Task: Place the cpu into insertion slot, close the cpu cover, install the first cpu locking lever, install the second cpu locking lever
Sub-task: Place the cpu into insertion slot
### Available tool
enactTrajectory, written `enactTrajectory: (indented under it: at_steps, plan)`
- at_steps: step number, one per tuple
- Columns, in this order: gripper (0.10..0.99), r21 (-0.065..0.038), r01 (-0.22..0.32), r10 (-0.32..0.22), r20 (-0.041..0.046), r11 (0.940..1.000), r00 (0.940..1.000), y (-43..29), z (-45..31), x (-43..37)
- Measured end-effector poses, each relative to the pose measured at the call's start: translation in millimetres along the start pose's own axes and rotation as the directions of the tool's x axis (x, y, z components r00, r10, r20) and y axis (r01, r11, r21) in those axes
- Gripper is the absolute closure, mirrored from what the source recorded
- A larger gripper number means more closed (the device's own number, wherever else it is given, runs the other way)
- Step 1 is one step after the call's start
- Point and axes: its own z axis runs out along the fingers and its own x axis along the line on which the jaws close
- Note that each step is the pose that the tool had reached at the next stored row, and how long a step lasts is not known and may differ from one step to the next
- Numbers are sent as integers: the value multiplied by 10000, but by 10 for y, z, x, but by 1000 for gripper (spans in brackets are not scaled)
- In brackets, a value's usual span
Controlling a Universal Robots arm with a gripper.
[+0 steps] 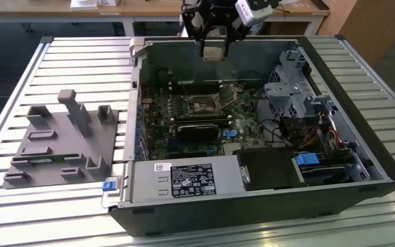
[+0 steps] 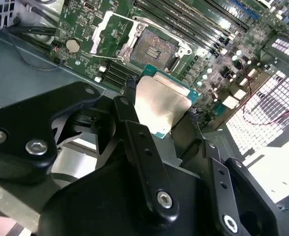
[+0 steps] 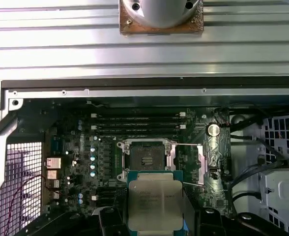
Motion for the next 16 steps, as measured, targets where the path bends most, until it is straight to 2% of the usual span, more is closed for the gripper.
enactTrajectory:
  at_steps: [5,8,11,13,16]
  plan:
    - [549,-19,-900,900,79,9959,9959,-1,5,0]
    - [549,-36,-1433,1433,127,9897,9896,-1,11,0]
    - [549,-57,-1956,1957,172,9807,9805,-2,22,0]
    - [549,-61,-2088,2089,183,9779,9778,-4,27,22]
    - [549,-60,-2114,2115,185,9774,9772,-7,34,72]
